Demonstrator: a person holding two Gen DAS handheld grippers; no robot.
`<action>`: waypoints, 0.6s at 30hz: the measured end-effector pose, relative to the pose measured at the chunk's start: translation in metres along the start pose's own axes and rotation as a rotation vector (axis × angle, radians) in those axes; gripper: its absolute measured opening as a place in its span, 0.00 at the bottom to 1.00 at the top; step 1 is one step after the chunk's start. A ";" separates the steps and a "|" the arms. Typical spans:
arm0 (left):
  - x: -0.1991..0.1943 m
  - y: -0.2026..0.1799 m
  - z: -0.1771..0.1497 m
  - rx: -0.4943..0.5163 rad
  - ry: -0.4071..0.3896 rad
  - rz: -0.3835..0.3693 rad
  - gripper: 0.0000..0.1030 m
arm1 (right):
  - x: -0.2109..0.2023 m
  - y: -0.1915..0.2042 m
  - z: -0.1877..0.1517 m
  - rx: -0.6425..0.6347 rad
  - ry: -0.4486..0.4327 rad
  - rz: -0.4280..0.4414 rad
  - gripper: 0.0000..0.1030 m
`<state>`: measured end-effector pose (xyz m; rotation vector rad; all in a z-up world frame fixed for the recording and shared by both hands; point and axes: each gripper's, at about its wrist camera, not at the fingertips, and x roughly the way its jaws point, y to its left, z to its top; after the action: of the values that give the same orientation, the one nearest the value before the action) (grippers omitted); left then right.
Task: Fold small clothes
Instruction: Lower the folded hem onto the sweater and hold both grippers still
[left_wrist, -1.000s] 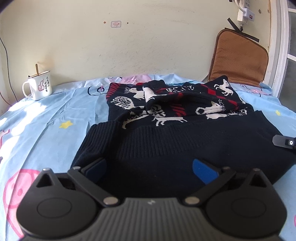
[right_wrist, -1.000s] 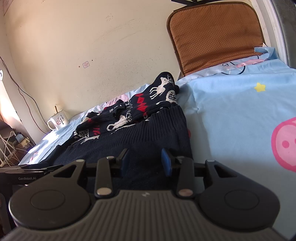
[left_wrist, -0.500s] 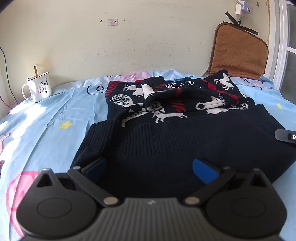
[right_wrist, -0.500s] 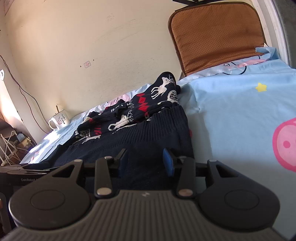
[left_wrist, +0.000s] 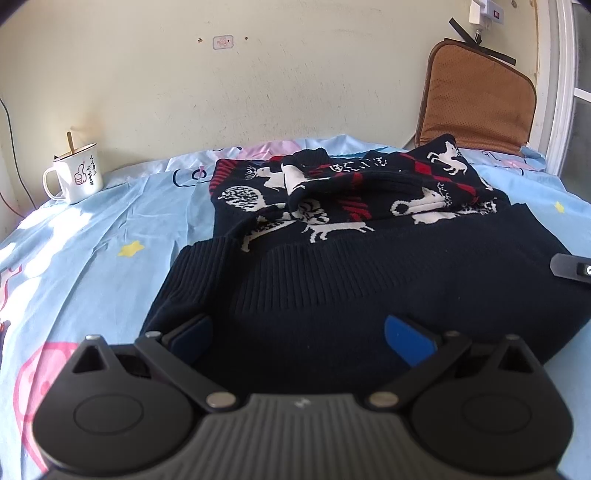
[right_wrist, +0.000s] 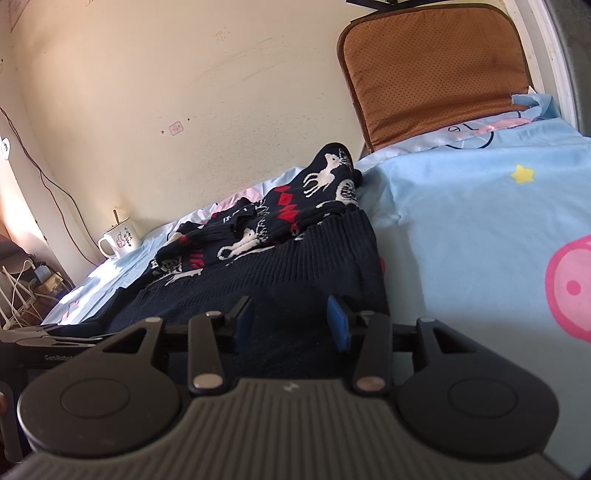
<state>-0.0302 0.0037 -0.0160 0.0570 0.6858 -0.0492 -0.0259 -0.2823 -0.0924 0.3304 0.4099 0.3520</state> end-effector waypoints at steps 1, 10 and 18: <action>0.000 0.000 0.000 0.000 0.000 0.000 1.00 | 0.000 0.000 0.000 0.000 0.000 0.000 0.46; 0.000 0.000 0.000 0.001 0.000 0.000 1.00 | -0.006 0.001 -0.001 -0.001 -0.037 -0.001 0.56; -0.001 0.000 0.000 0.008 0.001 -0.001 1.00 | -0.001 0.005 0.000 -0.028 -0.009 -0.020 0.57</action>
<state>-0.0307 0.0040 -0.0158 0.0644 0.6867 -0.0528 -0.0282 -0.2785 -0.0905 0.3004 0.3988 0.3359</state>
